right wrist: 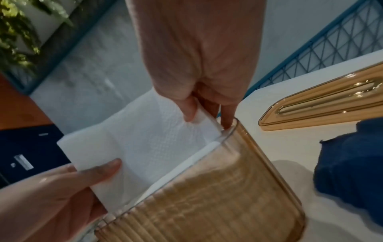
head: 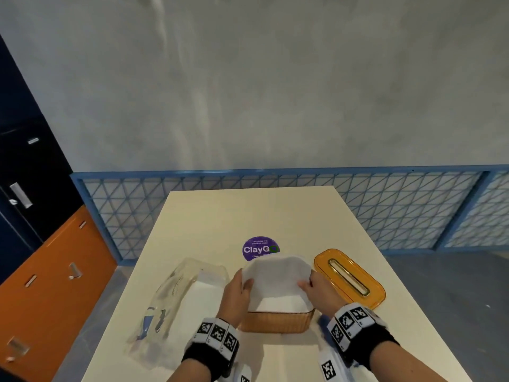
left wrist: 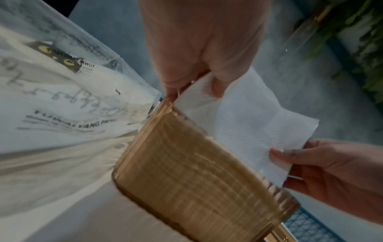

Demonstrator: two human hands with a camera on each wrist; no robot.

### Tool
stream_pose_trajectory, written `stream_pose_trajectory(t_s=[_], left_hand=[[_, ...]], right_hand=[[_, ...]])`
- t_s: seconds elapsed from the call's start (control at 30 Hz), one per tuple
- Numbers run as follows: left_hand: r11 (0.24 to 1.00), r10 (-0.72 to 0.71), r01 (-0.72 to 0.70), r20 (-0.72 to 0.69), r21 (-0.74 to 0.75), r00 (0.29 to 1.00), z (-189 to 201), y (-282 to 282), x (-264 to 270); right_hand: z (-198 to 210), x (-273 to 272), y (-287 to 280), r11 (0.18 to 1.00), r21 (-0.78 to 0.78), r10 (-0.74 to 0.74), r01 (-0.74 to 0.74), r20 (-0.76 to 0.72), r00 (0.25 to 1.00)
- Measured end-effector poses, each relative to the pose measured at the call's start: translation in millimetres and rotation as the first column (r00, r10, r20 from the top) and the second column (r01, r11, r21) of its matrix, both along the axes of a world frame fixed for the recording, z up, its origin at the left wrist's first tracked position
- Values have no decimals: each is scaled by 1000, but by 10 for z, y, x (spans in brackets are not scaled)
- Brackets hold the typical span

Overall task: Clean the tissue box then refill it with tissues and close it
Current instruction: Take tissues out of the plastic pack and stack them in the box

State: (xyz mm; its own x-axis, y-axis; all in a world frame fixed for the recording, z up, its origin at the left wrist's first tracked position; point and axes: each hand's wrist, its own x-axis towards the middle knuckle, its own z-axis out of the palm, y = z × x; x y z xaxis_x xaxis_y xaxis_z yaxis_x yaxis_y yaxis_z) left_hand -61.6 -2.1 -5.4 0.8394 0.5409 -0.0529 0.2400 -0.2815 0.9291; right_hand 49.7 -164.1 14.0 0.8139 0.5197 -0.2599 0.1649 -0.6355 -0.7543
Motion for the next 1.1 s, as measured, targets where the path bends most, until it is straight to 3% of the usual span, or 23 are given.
stream_pose_trajectory(t_s=[0.2, 0.3, 0.37, 0.43, 0.6, 0.87, 0.97, 1.03, 1.1], left_hand=[[994, 110, -110, 41, 6, 993, 95, 26, 108], [971, 189, -156, -178, 183, 966, 48, 83, 163], [952, 192, -76, -383, 298, 903, 0, 107, 180], [924, 200, 2, -485, 383, 851, -14, 114, 209], [854, 210, 113, -535, 508, 818, -49, 134, 274], [831, 199, 223, -645, 510, 738, 0, 138, 299], [774, 218, 255, -622, 579, 752, 44, 119, 305], [684, 240, 250, -535, 685, 810, 35, 112, 294], [581, 134, 277, -425, 765, 895, 13, 140, 265]], right_hand=[[150, 69, 67, 994, 90, -66, 64, 13, 998], [117, 71, 66, 993, 53, -100, 104, -73, 992], [76, 30, 57, 990, -59, -132, 128, -84, 988], [-30, 30, 53, 976, -162, -148, 146, 3, 989], [-95, -9, 109, 933, -318, -124, 169, 156, 980], [-87, 17, 112, 902, -405, -114, 151, 114, 987], [-72, 28, 113, 875, -468, -56, 121, 150, 987], [-52, -22, 116, 861, -494, -5, 124, 235, 972], [-43, -80, 109, 867, -474, 72, 153, 422, 904]])
